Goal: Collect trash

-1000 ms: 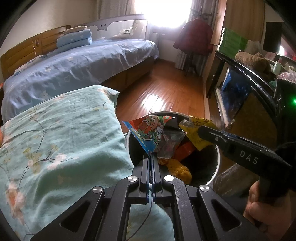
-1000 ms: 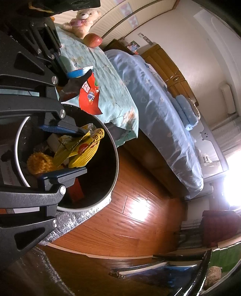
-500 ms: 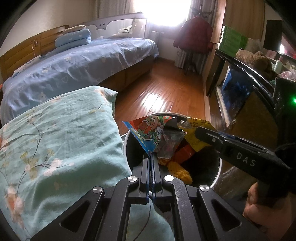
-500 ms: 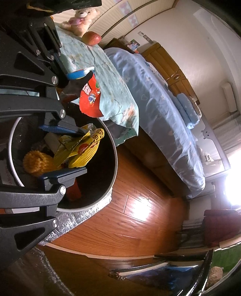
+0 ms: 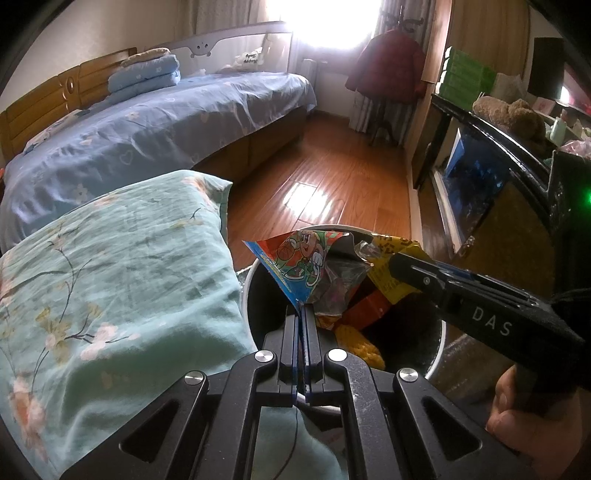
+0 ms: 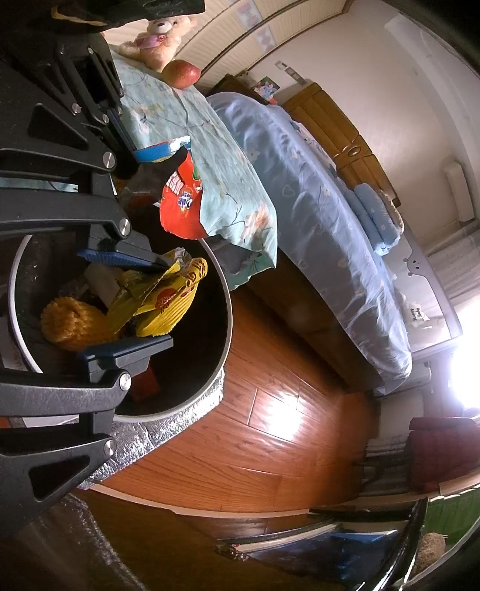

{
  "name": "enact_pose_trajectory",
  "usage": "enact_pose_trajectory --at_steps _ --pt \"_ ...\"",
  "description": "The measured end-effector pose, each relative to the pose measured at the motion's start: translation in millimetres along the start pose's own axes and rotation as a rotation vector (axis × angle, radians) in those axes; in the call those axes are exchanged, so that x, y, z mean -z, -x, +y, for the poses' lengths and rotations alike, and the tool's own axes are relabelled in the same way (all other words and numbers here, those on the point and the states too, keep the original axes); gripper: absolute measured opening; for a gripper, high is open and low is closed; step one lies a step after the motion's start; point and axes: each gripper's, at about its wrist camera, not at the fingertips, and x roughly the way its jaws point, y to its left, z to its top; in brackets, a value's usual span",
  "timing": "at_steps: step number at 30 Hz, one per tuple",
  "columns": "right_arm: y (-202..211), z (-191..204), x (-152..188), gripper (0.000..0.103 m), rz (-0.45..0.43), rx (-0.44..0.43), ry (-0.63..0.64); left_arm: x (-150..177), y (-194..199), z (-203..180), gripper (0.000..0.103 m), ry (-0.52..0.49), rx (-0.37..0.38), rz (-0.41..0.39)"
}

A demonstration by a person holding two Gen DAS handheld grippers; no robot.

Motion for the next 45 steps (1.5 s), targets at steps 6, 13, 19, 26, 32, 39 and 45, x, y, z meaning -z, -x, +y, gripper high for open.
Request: enact_pose_trajectory --at_steps 6,13,19,26,32,39,45 --pt "-5 -5 0 0.035 0.01 0.001 -0.009 -1 -5 -1 0.0 -0.004 -0.004 0.007" --pt "-11 -10 -1 0.036 0.029 -0.003 -0.023 -3 -9 0 0.0 0.001 -0.002 0.019" --pt "-12 -11 -1 0.036 0.034 0.0 -0.025 -4 -10 -1 0.0 -0.005 0.003 0.02" --pt "-13 -14 -1 0.044 0.036 0.0 -0.036 -4 -9 0 0.008 -0.01 0.015 0.028" --pt "-8 -17 0 0.063 0.032 -0.017 -0.065 2 7 4 0.041 -0.01 -0.005 -0.004" --pt "4 -7 3 0.078 0.013 -0.044 -0.06 21 44 22 0.051 0.038 -0.02 -0.062" --pt "14 1 12 0.078 0.005 -0.044 -0.061 51 79 44 0.054 0.111 -0.048 -0.1"
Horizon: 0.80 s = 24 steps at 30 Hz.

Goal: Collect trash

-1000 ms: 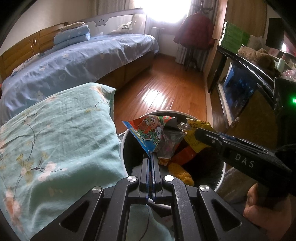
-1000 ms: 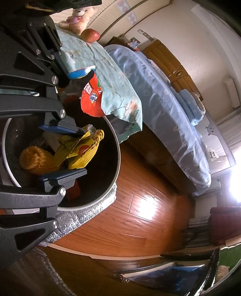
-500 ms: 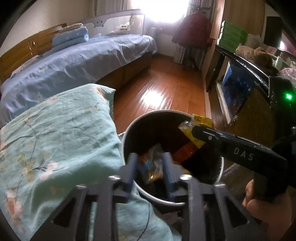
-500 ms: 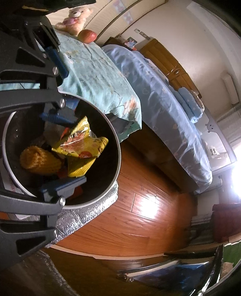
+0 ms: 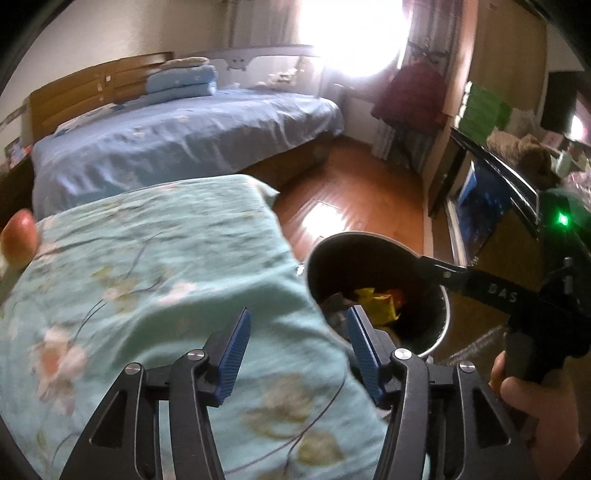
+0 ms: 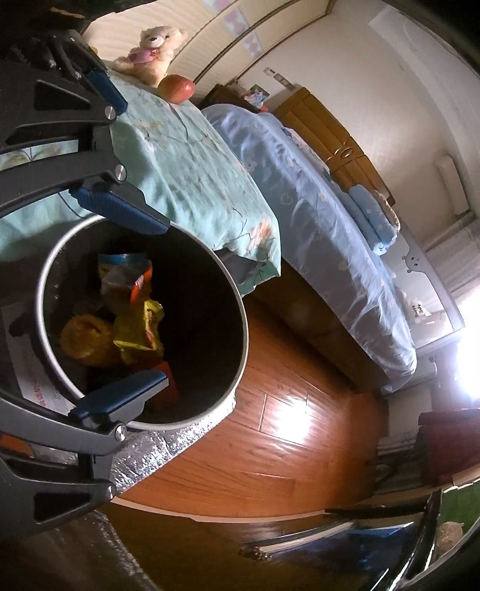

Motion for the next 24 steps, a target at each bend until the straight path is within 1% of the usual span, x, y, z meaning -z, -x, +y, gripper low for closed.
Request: enact_pose_trajectory --at_steps 2,4,6,8,14,18,21,22,23,24 --pt "5 5 5 0.079 -0.009 -0.007 0.001 7 10 8 0.055 0.026 -0.005 -0.01" --pt "13 13 13 0.082 -0.022 -0.013 0.01 15 20 13 0.055 0.043 -0.013 -0.019" --pt "20 22 20 0.086 -0.04 -0.017 0.022 23 31 16 0.055 0.046 -0.028 -0.032" --pt "28 32 29 0.089 -0.06 -0.022 0.037 31 41 19 0.055 0.046 -0.041 -0.043" --pt "35 57 47 0.089 -0.086 -0.014 0.095 50 69 22 0.055 0.038 -0.081 -0.078" --pt "44 77 51 0.089 -0.117 -0.014 0.15 55 93 24 0.055 0.04 -0.11 -0.128" --pt "59 96 49 0.089 -0.17 -0.008 0.216 56 111 27 0.056 0.047 -0.123 -0.176" --pt "66 102 49 0.089 -0.195 -0.009 0.238 56 118 28 0.058 0.049 -0.13 -0.196" --pt "73 108 48 0.091 -0.222 -0.01 0.256 57 127 29 0.061 0.053 -0.137 -0.22" --pt "82 116 47 0.098 -0.259 -0.011 0.281 58 135 30 0.063 0.058 -0.144 -0.245"
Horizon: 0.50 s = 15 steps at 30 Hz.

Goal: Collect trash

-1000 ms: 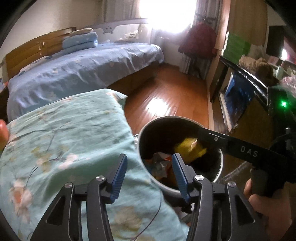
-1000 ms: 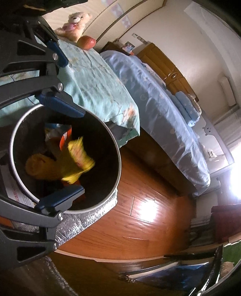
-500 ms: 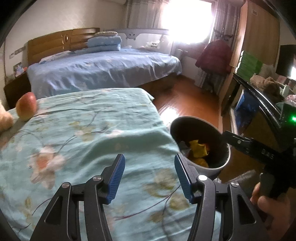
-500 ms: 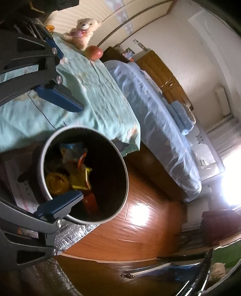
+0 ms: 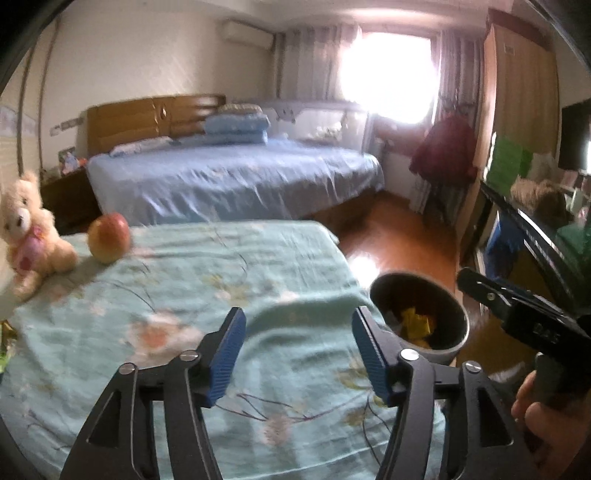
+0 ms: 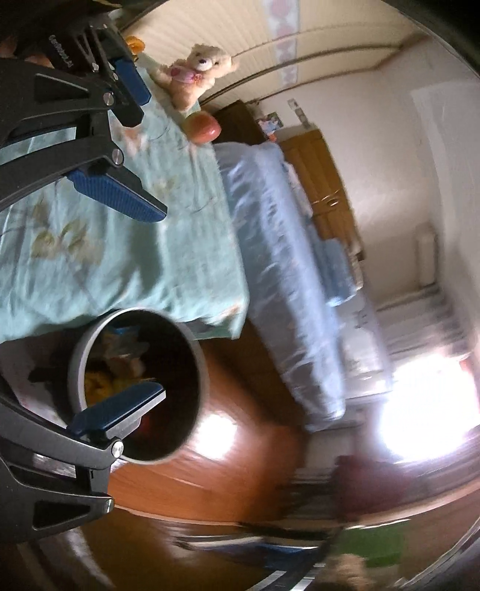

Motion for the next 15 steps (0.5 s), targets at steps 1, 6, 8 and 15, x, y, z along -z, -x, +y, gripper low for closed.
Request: enact_pose_trajectory --at_steps 1,6,8,15 --pt "5 5 -2 0.103 -0.026 0.001 0.014 0 5 2 0.067 0.004 -0.005 -0.02" --pt "16 21 -3 0.103 -0.11 0.012 0.067 12 31 10 0.097 0.01 -0.067 -0.14" --pt "11 24 1 0.103 -0.116 0.024 0.081 18 38 12 0.101 0.012 -0.089 -0.171" --pt "-2 32 16 0.103 -0.092 0.016 0.085 38 40 7 0.102 -0.015 -0.179 -0.213"
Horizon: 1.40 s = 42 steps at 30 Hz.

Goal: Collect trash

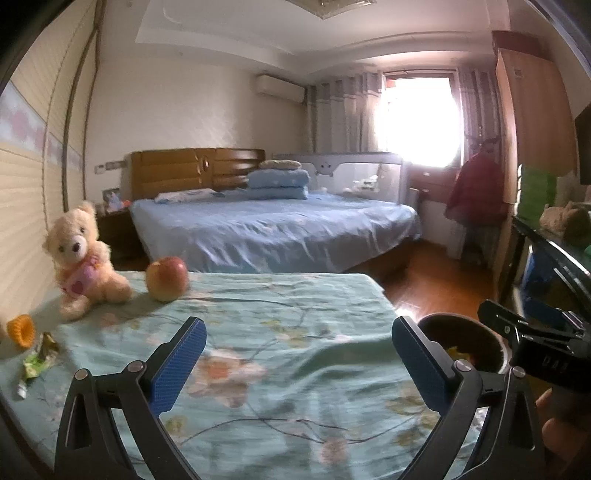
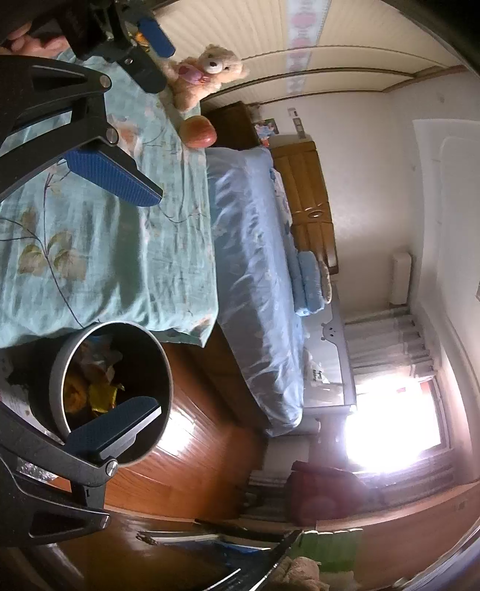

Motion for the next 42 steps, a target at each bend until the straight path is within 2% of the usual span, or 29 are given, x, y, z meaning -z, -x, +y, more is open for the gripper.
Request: enact_pose_trajectory --at_steps 12,42 --pt "1 5 3 0.103 0.004 -0.017 0.001 -1 -7 -9 0.102 -0.016 -0.065 0.008" --pt "4 4 2 0.103 0.003 -0.019 0.007 -4 -12 0 0.102 0.002 -0.069 0.021"
